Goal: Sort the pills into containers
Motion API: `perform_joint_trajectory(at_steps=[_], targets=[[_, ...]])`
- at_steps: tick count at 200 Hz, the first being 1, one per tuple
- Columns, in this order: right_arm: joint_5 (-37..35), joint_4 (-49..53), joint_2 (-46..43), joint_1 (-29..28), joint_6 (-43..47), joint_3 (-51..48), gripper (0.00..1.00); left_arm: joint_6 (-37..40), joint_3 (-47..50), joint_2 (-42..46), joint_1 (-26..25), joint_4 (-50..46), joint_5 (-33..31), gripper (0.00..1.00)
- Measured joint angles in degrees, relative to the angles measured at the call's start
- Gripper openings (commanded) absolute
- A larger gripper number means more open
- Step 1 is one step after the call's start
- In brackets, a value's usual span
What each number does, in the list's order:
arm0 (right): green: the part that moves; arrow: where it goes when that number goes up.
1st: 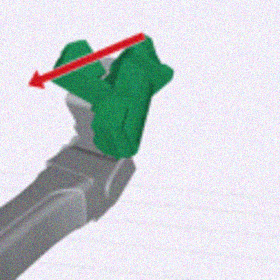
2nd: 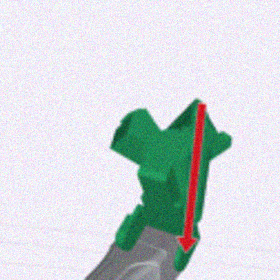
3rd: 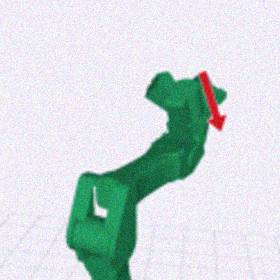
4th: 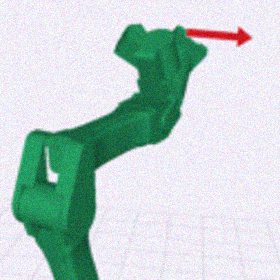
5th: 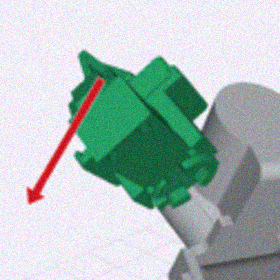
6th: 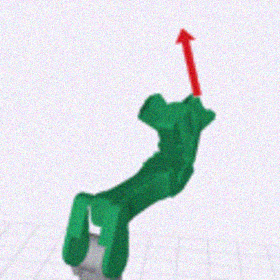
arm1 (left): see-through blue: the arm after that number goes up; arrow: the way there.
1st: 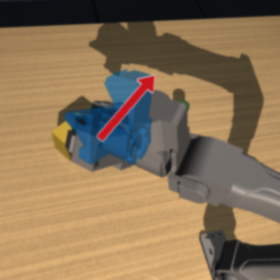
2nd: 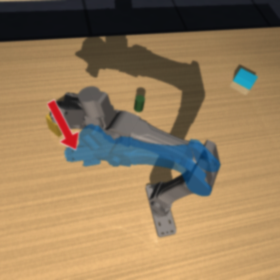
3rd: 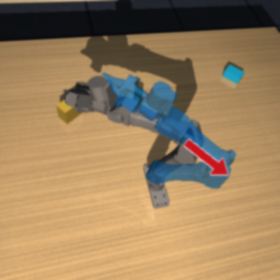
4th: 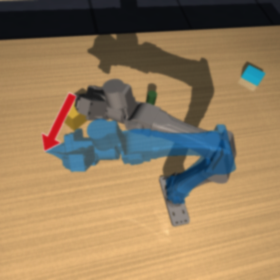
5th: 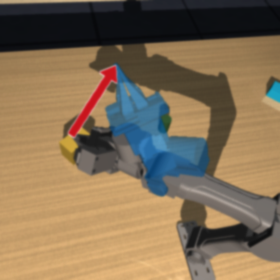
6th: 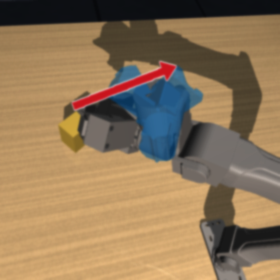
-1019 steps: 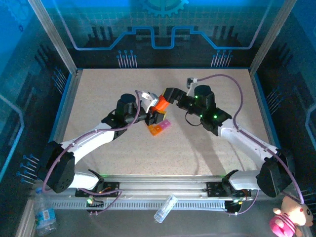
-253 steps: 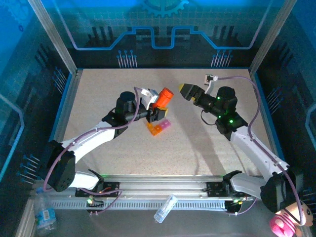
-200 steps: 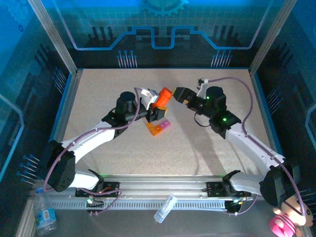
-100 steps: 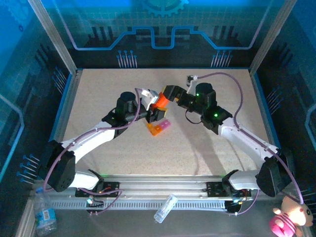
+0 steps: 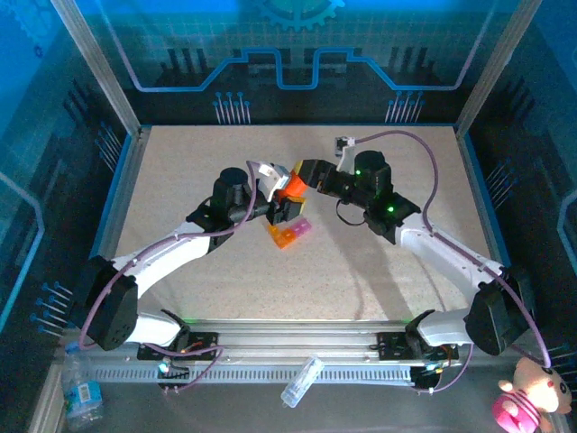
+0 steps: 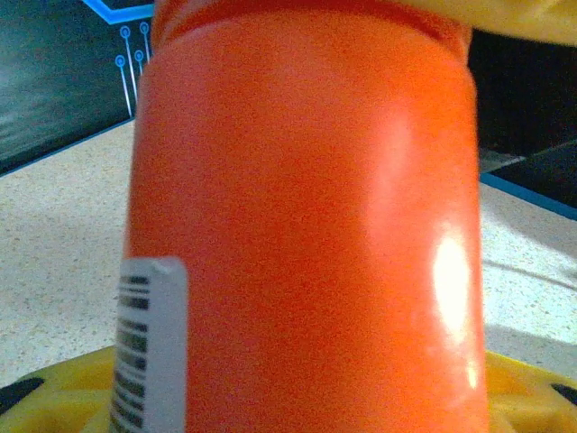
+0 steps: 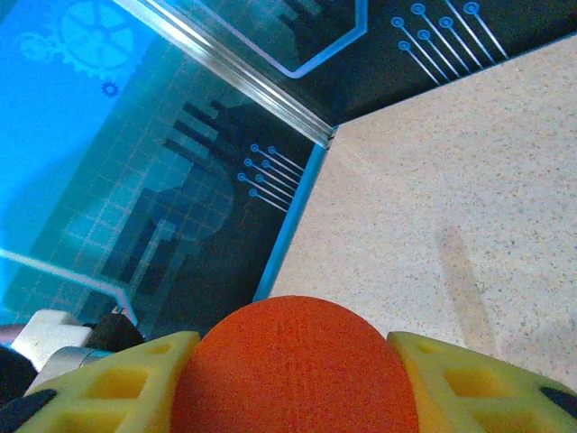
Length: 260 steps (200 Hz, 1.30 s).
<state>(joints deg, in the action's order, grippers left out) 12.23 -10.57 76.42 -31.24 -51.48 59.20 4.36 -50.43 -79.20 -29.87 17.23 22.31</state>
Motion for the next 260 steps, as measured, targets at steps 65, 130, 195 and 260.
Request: perform_joint_trajectory(at_steps=[65,130,195,260], targets=[[29.5,-25.6,4.4,10.4,1.1,-6.9,0.47,-4.7,0.0,0.1,-0.9,3.1,3.6,0.0],[36.2,-44.6,10.6,12.6,-8.5,-8.2,0.78,-7.6,0.5,0.5,-0.7,3.8,5.4,0.0],[19.5,-29.4,-3.2,13.3,-7.3,-12.7,0.86,-4.2,0.5,1.1,-0.7,1.7,3.4,0.0],[1.2,-4.5,-9.9,7.1,-6.1,-9.4,0.88,0.8,0.3,0.5,-0.7,-1.0,-0.7,0.0]])
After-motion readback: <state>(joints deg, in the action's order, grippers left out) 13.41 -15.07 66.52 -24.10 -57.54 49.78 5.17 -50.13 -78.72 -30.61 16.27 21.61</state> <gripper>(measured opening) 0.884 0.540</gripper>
